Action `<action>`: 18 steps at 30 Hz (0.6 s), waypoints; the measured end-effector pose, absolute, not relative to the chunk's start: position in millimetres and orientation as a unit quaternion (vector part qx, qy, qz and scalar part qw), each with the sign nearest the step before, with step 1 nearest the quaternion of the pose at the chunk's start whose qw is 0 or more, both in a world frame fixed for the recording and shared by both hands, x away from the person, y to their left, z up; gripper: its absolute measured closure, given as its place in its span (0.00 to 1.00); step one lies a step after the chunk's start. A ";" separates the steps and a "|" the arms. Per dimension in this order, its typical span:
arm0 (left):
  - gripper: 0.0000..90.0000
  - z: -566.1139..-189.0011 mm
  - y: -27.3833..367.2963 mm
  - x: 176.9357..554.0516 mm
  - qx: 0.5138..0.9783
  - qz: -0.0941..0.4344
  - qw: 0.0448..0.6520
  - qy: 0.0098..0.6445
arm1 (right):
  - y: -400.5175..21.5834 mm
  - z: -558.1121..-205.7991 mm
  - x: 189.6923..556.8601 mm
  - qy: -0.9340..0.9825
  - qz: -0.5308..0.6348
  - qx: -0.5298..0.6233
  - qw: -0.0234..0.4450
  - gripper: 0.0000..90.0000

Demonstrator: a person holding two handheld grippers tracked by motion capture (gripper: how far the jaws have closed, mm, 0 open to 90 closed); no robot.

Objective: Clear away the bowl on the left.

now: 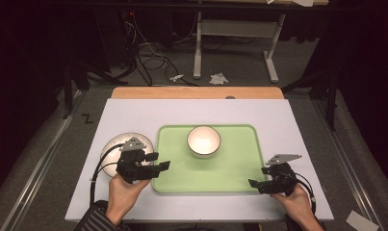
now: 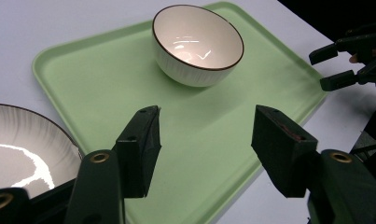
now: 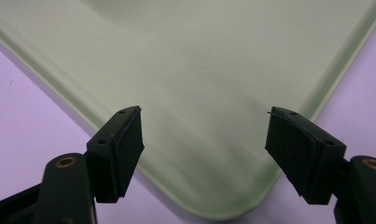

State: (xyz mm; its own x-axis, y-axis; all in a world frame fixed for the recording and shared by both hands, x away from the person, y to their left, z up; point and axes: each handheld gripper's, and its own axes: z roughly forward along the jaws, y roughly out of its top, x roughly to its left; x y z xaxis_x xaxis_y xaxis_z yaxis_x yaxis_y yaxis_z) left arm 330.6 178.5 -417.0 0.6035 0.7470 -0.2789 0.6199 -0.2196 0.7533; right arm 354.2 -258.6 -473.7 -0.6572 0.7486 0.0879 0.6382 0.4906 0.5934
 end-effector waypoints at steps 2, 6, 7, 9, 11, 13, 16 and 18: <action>0.47 -418.1 176.6 330.6 0.777 0.071 0.444 0.440 | -258.4 -474.0 354.3 0.859 0.303 0.403 0.091 0.32; 0.45 -421.4 171.8 329.4 0.788 0.068 0.435 0.430 | -258.2 -473.7 354.1 0.859 0.302 0.403 0.090 0.32; 0.45 -422.1 170.4 328.9 0.789 0.067 0.434 0.429 | -257.8 -473.6 353.8 0.859 0.302 0.404 0.091 0.32; 0.45 -422.7 169.7 328.9 0.793 0.066 0.431 0.426 | -257.7 -473.8 353.9 0.859 0.302 0.402 0.092 0.32; 0.45 -423.4 168.7 329.6 0.790 0.066 0.434 0.428 | -258.4 -473.9 354.2 0.859 0.304 0.403 0.091 0.32; 0.45 -424.3 167.4 330.0 0.792 0.064 0.433 0.426 | -258.0 -474.0 354.2 0.859 0.302 0.404 0.091 0.32; 0.44 -427.2 164.7 330.9 0.798 0.065 0.425 0.422 | -258.0 -474.3 354.6 0.860 0.301 0.402 0.091 0.32; 0.44 -429.2 163.0 331.8 0.802 0.066 0.420 0.420 | -257.9 -474.3 354.6 0.860 0.301 0.401 0.091 0.32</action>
